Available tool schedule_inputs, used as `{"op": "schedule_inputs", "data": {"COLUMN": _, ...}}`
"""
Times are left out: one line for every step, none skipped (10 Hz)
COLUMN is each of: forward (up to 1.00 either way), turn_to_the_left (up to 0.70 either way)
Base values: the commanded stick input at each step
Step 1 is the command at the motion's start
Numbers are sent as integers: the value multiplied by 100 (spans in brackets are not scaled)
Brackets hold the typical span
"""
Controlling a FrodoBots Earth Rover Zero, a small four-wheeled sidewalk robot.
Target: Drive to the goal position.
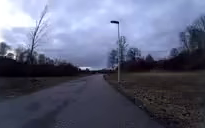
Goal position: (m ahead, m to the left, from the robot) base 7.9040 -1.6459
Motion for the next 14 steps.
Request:
{"op": "schedule_inputs", "data": {"forward": 50, "turn_to_the_left": 0}}
{"op": "schedule_inputs", "data": {"forward": 50, "turn_to_the_left": 0}}
{"op": "schedule_inputs", "data": {"forward": 50, "turn_to_the_left": 0}}
{"op": "schedule_inputs", "data": {"forward": 50, "turn_to_the_left": 0}}
{"op": "schedule_inputs", "data": {"forward": 50, "turn_to_the_left": 0}}
{"op": "schedule_inputs", "data": {"forward": 50, "turn_to_the_left": 0}}
{"op": "schedule_inputs", "data": {"forward": 50, "turn_to_the_left": 4}}
{"op": "schedule_inputs", "data": {"forward": 50, "turn_to_the_left": 6}}
{"op": "schedule_inputs", "data": {"forward": 50, "turn_to_the_left": 2}}
{"op": "schedule_inputs", "data": {"forward": 50, "turn_to_the_left": 0}}
{"op": "schedule_inputs", "data": {"forward": 50, "turn_to_the_left": 0}}
{"op": "schedule_inputs", "data": {"forward": 50, "turn_to_the_left": 0}}
{"op": "schedule_inputs", "data": {"forward": 50, "turn_to_the_left": 0}}
{"op": "schedule_inputs", "data": {"forward": 50, "turn_to_the_left": 0}}
